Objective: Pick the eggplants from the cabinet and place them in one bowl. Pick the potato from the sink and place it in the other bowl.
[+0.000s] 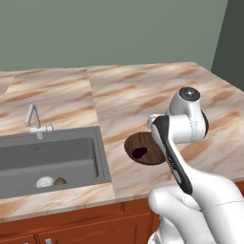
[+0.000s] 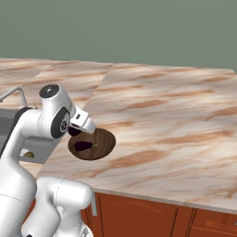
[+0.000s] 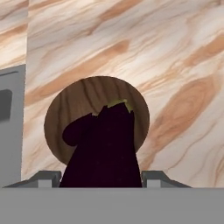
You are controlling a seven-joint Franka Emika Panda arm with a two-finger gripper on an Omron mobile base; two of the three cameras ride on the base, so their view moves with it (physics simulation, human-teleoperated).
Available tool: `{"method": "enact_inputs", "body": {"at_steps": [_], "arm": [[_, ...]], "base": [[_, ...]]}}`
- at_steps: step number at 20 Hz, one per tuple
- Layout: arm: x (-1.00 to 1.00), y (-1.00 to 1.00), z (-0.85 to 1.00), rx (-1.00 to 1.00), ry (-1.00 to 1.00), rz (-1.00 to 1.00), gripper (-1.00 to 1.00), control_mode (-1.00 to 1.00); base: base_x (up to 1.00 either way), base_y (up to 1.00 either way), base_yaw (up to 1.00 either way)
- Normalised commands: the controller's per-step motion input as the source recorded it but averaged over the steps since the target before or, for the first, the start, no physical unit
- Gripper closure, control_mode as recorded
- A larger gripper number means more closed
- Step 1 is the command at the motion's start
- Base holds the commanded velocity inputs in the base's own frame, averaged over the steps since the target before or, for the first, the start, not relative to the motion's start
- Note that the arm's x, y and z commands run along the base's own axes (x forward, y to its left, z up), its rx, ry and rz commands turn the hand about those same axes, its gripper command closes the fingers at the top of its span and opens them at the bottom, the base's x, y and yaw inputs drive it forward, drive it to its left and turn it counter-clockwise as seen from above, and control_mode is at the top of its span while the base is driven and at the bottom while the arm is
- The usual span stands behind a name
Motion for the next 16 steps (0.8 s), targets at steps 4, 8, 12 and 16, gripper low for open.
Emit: {"method": "enact_inputs", "body": {"at_steps": [4, 8, 12, 16], "arm": [[0.03, -0.02, -0.23, 0.00, 0.02, -0.08, 1.00, -1.00], [0.04, -0.02, -0.21, 0.00, 0.03, -0.07, 1.00, -1.00], [0.05, 0.00, -0.21, 0.00, 0.04, -0.07, 1.00, -1.00], [0.07, 0.00, -0.21, 0.00, 0.00, -0.05, 1.00, -1.00]], "base": [[0.00, 0.00, 0.00], [0.00, 0.00, 0.00], [0.00, 0.00, 0.00], [0.00, 0.00, 0.00]]}}
